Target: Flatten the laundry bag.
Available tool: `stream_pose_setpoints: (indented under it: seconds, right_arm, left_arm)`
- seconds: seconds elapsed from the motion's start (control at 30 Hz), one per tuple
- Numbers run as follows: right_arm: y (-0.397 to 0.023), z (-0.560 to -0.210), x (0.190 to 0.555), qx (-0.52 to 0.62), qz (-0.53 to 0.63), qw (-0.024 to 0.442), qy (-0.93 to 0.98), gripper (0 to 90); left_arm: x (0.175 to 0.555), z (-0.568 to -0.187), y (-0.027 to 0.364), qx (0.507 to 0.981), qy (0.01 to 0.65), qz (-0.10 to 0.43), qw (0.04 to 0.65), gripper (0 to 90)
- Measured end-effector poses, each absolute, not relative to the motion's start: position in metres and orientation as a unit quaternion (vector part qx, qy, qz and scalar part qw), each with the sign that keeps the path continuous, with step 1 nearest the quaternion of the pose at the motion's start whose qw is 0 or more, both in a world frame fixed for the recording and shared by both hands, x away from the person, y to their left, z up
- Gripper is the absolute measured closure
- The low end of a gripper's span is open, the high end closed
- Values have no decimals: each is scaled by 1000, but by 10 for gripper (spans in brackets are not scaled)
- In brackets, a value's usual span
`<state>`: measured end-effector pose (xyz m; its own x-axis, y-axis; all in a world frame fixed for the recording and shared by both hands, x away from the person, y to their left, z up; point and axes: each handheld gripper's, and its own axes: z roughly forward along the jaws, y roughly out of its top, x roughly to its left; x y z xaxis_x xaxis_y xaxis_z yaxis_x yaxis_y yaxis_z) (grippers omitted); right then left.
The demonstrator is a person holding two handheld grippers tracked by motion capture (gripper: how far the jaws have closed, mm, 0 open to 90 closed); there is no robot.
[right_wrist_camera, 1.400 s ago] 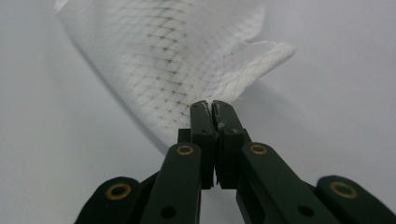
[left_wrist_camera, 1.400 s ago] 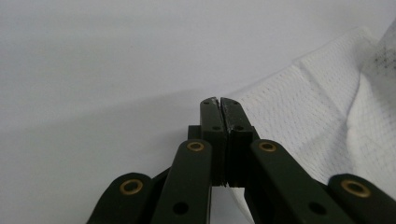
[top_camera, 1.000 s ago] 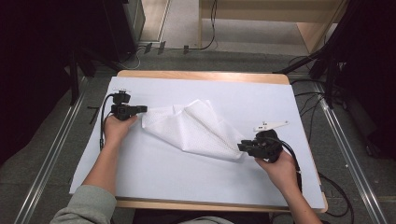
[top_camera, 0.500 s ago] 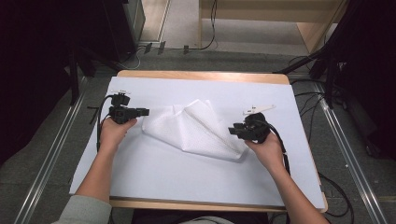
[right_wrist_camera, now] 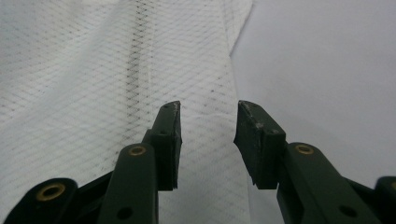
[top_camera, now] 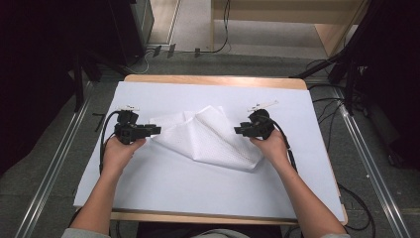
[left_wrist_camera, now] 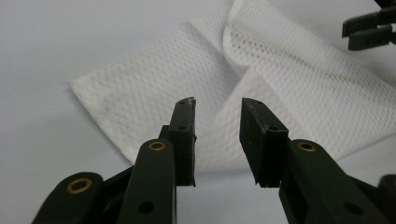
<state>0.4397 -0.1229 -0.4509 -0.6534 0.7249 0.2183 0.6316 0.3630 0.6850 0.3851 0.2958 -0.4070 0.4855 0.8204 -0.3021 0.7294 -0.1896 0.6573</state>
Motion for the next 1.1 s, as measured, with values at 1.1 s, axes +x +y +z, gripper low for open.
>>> stream_pose_setpoints:
  seconds: [1.1]
  right_arm:
    - [-94, -470, 463, 399, 368, 54, 838, 900]
  left_arm:
    - [385, -450, 273, 801, 495, 45, 334, 767]
